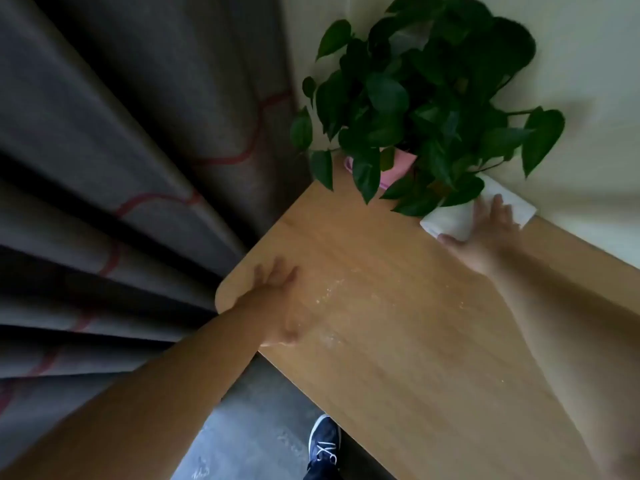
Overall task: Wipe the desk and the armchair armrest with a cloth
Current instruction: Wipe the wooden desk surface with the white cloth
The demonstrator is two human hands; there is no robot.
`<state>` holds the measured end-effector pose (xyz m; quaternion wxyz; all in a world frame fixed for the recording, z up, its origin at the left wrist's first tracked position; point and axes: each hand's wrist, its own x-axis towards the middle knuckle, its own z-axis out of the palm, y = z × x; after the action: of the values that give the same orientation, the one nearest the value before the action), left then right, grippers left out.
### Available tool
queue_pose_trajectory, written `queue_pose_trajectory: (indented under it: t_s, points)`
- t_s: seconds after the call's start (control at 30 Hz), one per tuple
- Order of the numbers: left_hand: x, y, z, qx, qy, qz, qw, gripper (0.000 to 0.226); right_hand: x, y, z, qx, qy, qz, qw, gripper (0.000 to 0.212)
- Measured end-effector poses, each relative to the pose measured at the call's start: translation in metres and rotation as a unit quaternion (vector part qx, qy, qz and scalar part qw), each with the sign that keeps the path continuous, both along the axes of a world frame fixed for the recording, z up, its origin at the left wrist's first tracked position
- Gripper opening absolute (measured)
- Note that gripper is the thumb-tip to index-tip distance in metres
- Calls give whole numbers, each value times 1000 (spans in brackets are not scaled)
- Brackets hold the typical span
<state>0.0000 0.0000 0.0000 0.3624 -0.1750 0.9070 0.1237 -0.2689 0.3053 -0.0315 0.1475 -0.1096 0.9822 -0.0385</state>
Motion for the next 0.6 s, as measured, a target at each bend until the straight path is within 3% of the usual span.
queue_pose_trajectory:
  t_s: [0.1, 0.2, 0.37, 0.6]
  points:
    - [-1, 0, -2, -6, -5, 0, 1000, 138, -7, -7, -10, 13, -18, -17, 1000, 124]
    - [-2, 1, -2, -30, -12, -6, 999, 136, -4, -12, -21, 42, 14, -1, 999, 104]
    - [2, -3, -7, -51, 11, -28, 998, 137, 11, -15, -33, -35, 56, -8, 998, 65]
    - [9, -6, -12, -61, 29, -41, 997, 133, 122, -64, -34, -134, 27, 111, 984, 55]
